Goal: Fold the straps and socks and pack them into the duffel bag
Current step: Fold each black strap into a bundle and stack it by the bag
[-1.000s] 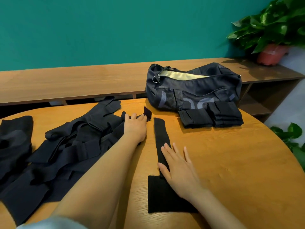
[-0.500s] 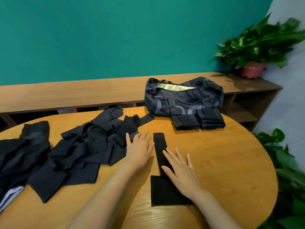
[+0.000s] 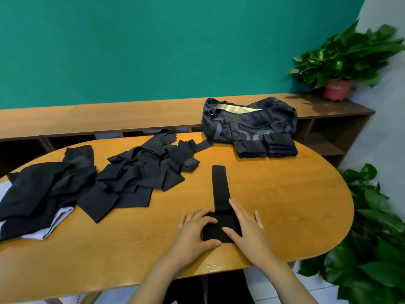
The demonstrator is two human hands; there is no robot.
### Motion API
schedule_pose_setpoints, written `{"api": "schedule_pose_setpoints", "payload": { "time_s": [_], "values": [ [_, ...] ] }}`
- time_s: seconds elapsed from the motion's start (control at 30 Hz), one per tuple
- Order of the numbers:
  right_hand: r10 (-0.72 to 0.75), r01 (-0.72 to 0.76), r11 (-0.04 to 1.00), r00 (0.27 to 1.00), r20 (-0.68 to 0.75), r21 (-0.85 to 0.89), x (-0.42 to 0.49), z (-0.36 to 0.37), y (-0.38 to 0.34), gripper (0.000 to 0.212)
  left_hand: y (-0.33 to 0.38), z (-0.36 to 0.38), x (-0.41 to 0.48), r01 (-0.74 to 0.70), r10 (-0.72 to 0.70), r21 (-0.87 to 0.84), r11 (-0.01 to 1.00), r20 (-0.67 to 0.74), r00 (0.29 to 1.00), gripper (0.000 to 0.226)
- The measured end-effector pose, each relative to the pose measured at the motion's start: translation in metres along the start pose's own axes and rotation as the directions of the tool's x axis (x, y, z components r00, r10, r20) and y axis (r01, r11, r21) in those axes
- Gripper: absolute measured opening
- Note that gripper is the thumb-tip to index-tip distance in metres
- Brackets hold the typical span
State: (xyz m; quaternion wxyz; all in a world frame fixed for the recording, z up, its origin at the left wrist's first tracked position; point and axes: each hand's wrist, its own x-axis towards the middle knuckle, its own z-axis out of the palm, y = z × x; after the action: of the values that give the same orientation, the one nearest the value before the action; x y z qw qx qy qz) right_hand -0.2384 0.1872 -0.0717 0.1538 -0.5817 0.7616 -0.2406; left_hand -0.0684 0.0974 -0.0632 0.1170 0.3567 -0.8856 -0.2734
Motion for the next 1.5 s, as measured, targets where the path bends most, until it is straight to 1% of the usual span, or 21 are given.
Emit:
{"api": "schedule_pose_setpoints", "payload": {
  "time_s": [0.1, 0.2, 0.27, 0.43, 0.53, 0.67, 0.77, 0.83, 0.97, 1.07, 1.13, 1.2, 1.3, 1.4, 1.5],
  "values": [
    [0.002, 0.0, 0.999, 0.999, -0.035, 0.043, -0.008, 0.005, 0.002, 0.071, -0.005, 0.006, -0.009, -0.019, 0.017, -0.031, 0.999, -0.064, 0.998, 0.042],
    [-0.044, 0.061, 0.991, 0.99, -0.137, 0.122, -0.01, 0.011, 0.005, 0.059, -0.007, 0.013, -0.015, -0.041, 0.036, -0.033, 0.999, -0.136, 0.99, 0.04],
    [-0.051, 0.083, 0.978, 0.984, -0.169, 0.191, -0.01, 0.013, 0.008, 0.052, -0.007, 0.013, -0.015, -0.042, 0.032, -0.052, 0.998, -0.17, 0.985, 0.04],
    [-0.123, 0.16, 0.97, 0.972, -0.199, 0.183, -0.012, 0.013, 0.011, 0.038, -0.009, 0.014, -0.012, -0.036, 0.01, -0.117, 0.993, -0.216, 0.976, 0.038],
    [-0.149, 0.185, 0.969, 0.967, -0.208, 0.165, -0.013, 0.015, 0.011, 0.04, -0.011, 0.014, -0.012, -0.024, -0.017, -0.169, 0.985, -0.241, 0.97, 0.037],
    [-0.189, 0.207, 0.976, 0.96, -0.208, 0.067, -0.012, 0.02, 0.015, 0.042, -0.012, 0.015, -0.012, -0.013, -0.037, -0.198, 0.98, -0.247, 0.968, 0.033],
    [-0.172, 0.182, 0.983, 0.953, -0.249, 0.02, -0.012, 0.023, 0.014, 0.04, -0.012, 0.014, -0.012, -0.004, -0.047, -0.212, 0.977, -0.237, 0.97, 0.033],
    [-0.159, 0.166, 0.986, 0.946, -0.284, 0.0, -0.012, 0.024, 0.012, 0.035, -0.01, 0.012, -0.013, 0.006, -0.056, -0.22, 0.975, -0.226, 0.973, 0.033],
    [-0.152, 0.161, 0.987, 0.933, -0.325, 0.001, -0.012, 0.025, 0.013, 0.035, -0.008, 0.009, -0.015, 0.013, -0.044, -0.18, 0.984, -0.169, 0.985, 0.037],
    [-0.162, 0.165, 0.986, 0.935, -0.316, -0.019, -0.012, 0.025, 0.012, 0.036, -0.007, 0.009, -0.015, -0.002, -0.027, -0.155, 0.988, -0.188, 0.982, 0.029],
    [-0.161, 0.17, 0.985, 0.934, -0.318, 0.001, -0.012, 0.025, 0.012, 0.036, -0.008, 0.01, -0.014, -0.002, -0.038, -0.184, 0.983, -0.211, 0.977, 0.022],
    [-0.171, 0.186, 0.983, 0.931, -0.321, 0.015, -0.013, 0.023, 0.012, 0.043, -0.009, 0.011, -0.013, 0.003, -0.054, -0.223, 0.975, -0.223, 0.973, 0.017],
    [-0.193, 0.199, 0.98, 0.925, -0.328, -0.015, -0.014, 0.021, 0.012, 0.051, -0.01, 0.012, -0.012, 0.016, -0.079, -0.266, 0.964, -0.226, 0.971, 0.014],
    [-0.191, 0.194, 0.981, 0.91, -0.369, -0.029, -0.013, 0.023, 0.011, 0.05, -0.011, 0.013, -0.011, 0.022, -0.084, -0.26, 0.965, -0.232, 0.969, 0.012],
    [-0.178, 0.186, 0.982, 0.902, -0.392, -0.019, -0.012, 0.023, 0.011, 0.043, -0.011, 0.013, -0.012, 0.001, -0.062, -0.241, 0.971, -0.247, 0.967, 0.013]
  ]
}}
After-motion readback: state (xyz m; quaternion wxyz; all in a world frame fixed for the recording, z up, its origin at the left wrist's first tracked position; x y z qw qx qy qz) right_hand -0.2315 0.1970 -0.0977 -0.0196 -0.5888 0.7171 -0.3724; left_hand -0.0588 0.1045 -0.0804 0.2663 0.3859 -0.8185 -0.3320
